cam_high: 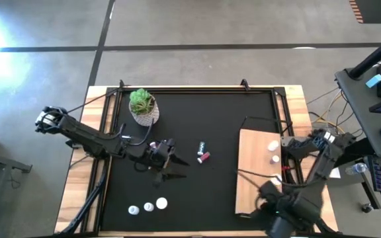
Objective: Pick and place medicine bottles onto shelf by color
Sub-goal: Put the right pink tablet bottle on the shelf
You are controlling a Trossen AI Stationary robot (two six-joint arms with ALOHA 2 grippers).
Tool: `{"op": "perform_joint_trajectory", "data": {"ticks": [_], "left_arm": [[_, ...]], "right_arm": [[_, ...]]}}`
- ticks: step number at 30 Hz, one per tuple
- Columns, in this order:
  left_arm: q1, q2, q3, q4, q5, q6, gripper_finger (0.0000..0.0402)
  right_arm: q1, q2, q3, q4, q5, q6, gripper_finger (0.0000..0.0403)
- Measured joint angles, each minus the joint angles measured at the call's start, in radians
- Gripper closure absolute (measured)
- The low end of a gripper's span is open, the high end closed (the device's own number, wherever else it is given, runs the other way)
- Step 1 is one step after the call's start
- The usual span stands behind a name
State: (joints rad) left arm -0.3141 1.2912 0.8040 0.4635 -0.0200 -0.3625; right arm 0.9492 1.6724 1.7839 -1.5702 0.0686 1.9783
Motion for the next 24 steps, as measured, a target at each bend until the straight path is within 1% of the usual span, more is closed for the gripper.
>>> {"op": "perform_joint_trajectory", "data": {"ticks": [5, 8, 12, 20, 24], "left_arm": [[0.0, 0.02, 0.006, 0.033, 0.006, -0.031, 0.0194], [0.0, 0.026, 0.006, 0.033, 0.006, -0.052, 0.0194], [0.003, 0.025, 0.006, 0.044, 0.006, -0.052, 0.0194], [0.011, 0.024, 0.006, 0.044, 0.005, -0.051, 0.0194], [0.014, 0.023, 0.002, 0.044, 0.005, -0.051, 0.0194]], "right_arm": [[0.067, -0.078, -0.108, 0.038, 0.001, 0.283, 0.0296], [0.09, -0.099, -0.17, 0.046, -0.003, 0.395, 0.0296], [0.091, -0.122, -0.255, 0.083, -0.04, 0.412, 0.0296], [0.082, -0.168, -0.403, 0.155, -0.042, 0.411, 0.0296], [0.082, -0.179, -0.482, 0.265, -0.042, 0.403, 0.0296]]}}
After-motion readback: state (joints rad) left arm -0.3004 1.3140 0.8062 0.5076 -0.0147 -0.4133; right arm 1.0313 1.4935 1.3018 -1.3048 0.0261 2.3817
